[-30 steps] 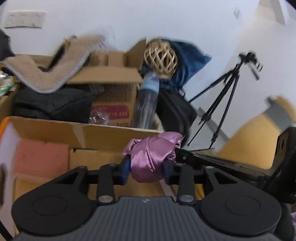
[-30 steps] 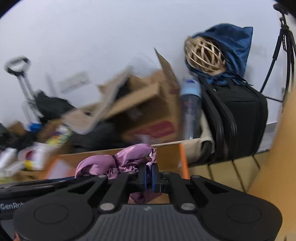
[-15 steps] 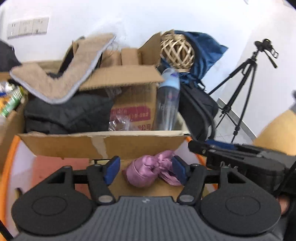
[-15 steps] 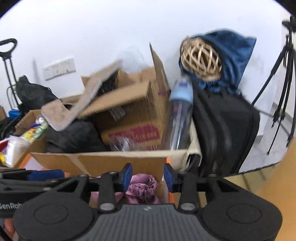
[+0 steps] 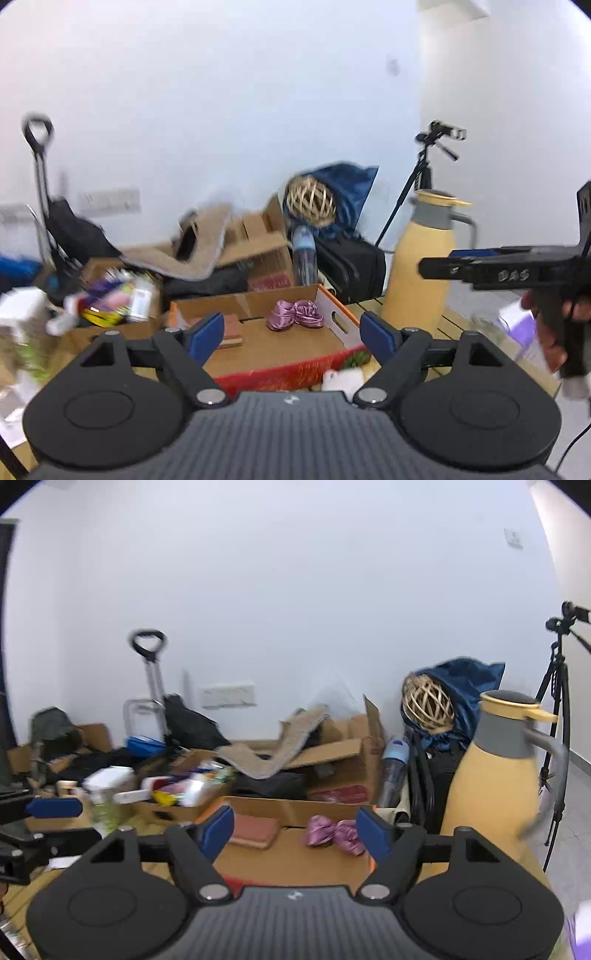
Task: Organize soft objects
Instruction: 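Grasp the yellow-and-white plush sheep with the right gripper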
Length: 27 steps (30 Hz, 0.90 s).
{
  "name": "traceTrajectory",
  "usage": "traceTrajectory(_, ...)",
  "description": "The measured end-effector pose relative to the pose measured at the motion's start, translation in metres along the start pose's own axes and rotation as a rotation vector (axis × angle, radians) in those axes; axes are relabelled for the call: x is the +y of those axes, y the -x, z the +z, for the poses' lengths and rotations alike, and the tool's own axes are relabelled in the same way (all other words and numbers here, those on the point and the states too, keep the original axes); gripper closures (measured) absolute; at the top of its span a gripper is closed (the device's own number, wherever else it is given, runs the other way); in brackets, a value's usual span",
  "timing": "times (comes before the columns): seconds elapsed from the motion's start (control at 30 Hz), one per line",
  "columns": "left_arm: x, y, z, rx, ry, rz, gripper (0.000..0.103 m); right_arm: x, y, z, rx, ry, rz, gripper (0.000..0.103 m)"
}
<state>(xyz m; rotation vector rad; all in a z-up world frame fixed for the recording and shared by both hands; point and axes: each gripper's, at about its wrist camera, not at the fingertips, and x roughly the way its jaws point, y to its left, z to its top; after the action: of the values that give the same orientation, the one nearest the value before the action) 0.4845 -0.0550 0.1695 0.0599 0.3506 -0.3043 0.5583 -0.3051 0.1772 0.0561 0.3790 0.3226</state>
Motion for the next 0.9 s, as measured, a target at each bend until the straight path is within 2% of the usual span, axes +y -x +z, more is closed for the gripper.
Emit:
traceTrajectory(0.07,-0.011,0.045,-0.025,-0.052,-0.046,0.013,0.017,0.016,0.043,-0.019,-0.038,0.032,0.016,0.026)
traceTrajectory(0.13,-0.023,0.083,-0.049,-0.092,-0.075,0.030,0.016,0.032,0.084,-0.044,-0.084,0.087,0.017,0.018)
traceTrajectory(0.27,-0.044,0.150,-0.109,-0.172,-0.090,0.082,0.007,0.060,0.149,-0.099,-0.121,0.116,-0.001,0.016)
traceTrajectory(0.37,-0.058,0.187,-0.158,-0.195,-0.100,0.123,0.005,0.083,0.191,-0.152,-0.141,0.120,-0.015,0.006)
traceTrajectory(0.4,-0.061,0.195,-0.171,-0.188,-0.086,0.132,0.005,0.090,0.202,-0.171,-0.137,0.118,-0.028,0.006)
traceTrajectory(0.47,-0.060,0.207,-0.192,-0.150,-0.004,0.135,0.005,0.102,0.219,-0.204,-0.120,0.095,-0.040,0.006)
traceTrajectory(0.53,-0.056,0.208,-0.204,-0.090,0.038,0.117,0.005,0.109,0.225,-0.220,-0.086,0.125,0.003,0.007)
traceTrajectory(0.6,-0.053,0.206,-0.206,-0.072,0.016,0.151,0.005,0.112,0.225,-0.224,-0.062,0.147,-0.007,0.007)
traceTrajectory(0.67,-0.045,0.205,-0.202,-0.088,0.035,0.177,0.005,0.110,0.223,-0.223,-0.064,0.123,-0.031,0.007)
traceTrajectory(0.8,-0.034,0.196,-0.196,-0.096,0.081,0.172,0.005,0.107,0.215,-0.228,-0.055,0.080,-0.035,0.008)
traceTrajectory(0.9,-0.033,0.179,-0.196,-0.069,0.093,0.152,0.005,0.102,0.197,-0.232,-0.039,0.062,-0.044,0.008)
